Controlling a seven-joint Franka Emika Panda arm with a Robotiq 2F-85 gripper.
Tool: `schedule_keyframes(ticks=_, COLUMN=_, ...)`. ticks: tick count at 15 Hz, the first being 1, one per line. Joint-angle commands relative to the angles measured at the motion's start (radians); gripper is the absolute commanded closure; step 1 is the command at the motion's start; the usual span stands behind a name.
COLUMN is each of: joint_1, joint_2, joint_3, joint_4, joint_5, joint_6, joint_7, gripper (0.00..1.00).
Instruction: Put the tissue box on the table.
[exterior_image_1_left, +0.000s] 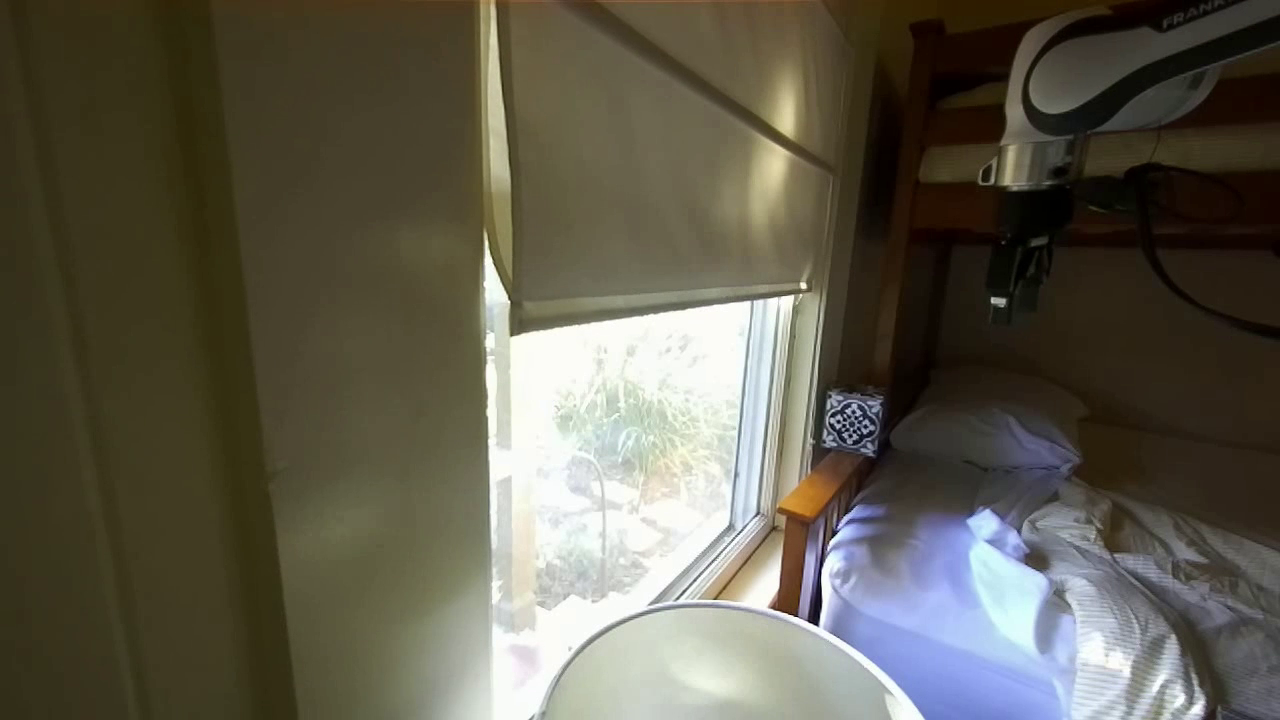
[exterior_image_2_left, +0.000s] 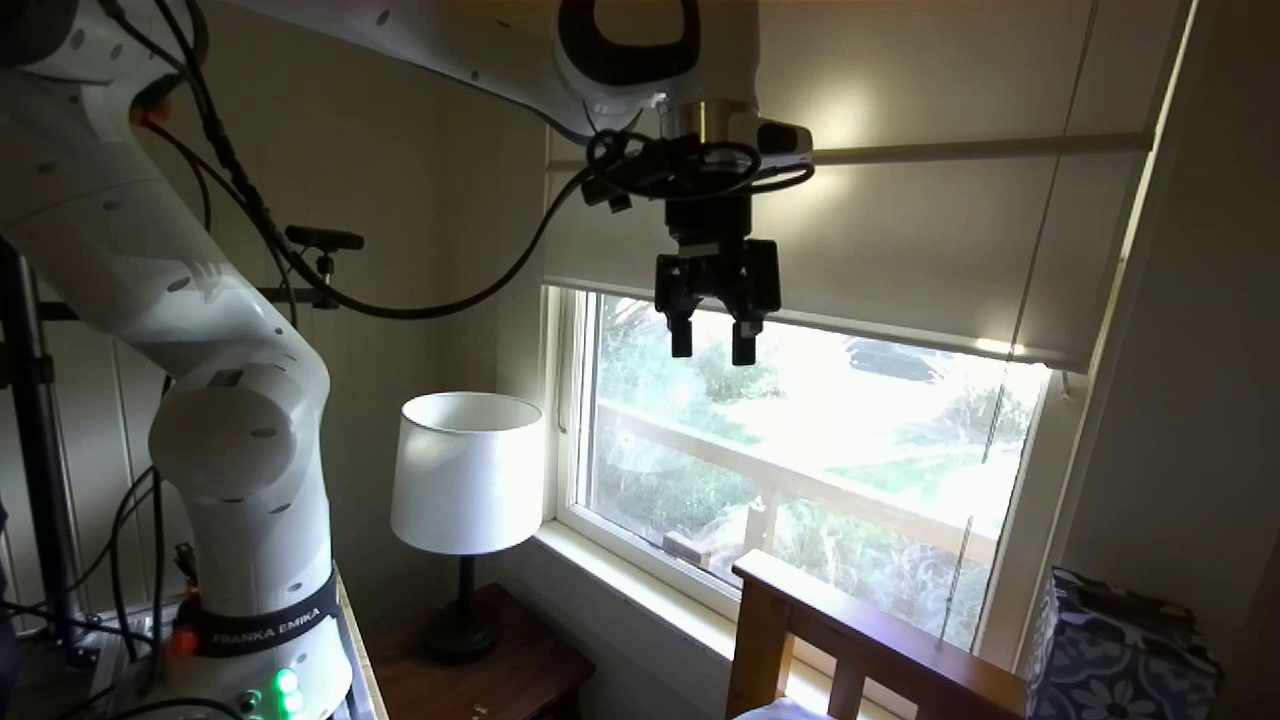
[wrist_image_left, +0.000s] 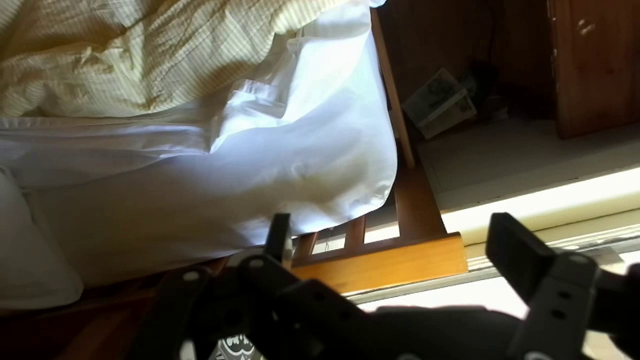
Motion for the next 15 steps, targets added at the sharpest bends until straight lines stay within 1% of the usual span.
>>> schedule_keyframes(ticks=1, joint_1=-0.024, joint_2=0.119, joint_3=-0.031, joint_4=0.061, joint_5=-0.004, joint_6=0.083, joint_7=0.063, gripper=0.00)
schedule_keyframes(ticks=4, joint_1=-0.070, joint_2=0.276, joint_3=-0.067, joint_4=0.126, joint_5=-0.052, joint_6=0.221, joint_7=0.108, gripper=0.00)
schedule_keyframes(ticks=6, joint_1=-0.095, joint_2=0.389, joint_3=-0.081, joint_4=0.193, joint_5=-0.074, joint_6=0.293, joint_7=0.132, gripper=0.00)
schedule_keyframes(ticks=7, joint_1=-0.099, joint_2=0.442, joint_3=-0.081, joint_4=0.237, joint_5=-0.080, joint_6=0.299, joint_7=0.125, gripper=0.00)
schedule_keyframes(ticks=11, joint_1=-0.096, joint_2=0.612, joint_3=-0.068, joint_4=0.414, joint_5=-0.098, joint_6=0.215, joint_7=-0.003, gripper=0.00)
schedule_keyframes(ticks=13, joint_1=-0.113, joint_2=0.711, joint_3=-0.076, joint_4=0.522, joint_5=-0.087, joint_6=0.172, joint_7=-0.016, gripper=0.00)
schedule_keyframes(ticks=14, joint_1=-0.103, joint_2=0.609, joint_3=-0.064, joint_4=0.393, joint_5=-0.076, joint_6=0.234, joint_7=0.019, gripper=0.00)
schedule_keyframes(ticks=15, joint_1=-0.108, joint_2=0.647, joint_3=-0.065, joint_4=0.436, joint_5=-0.077, joint_6=0.216, joint_7=0.014, gripper=0.00)
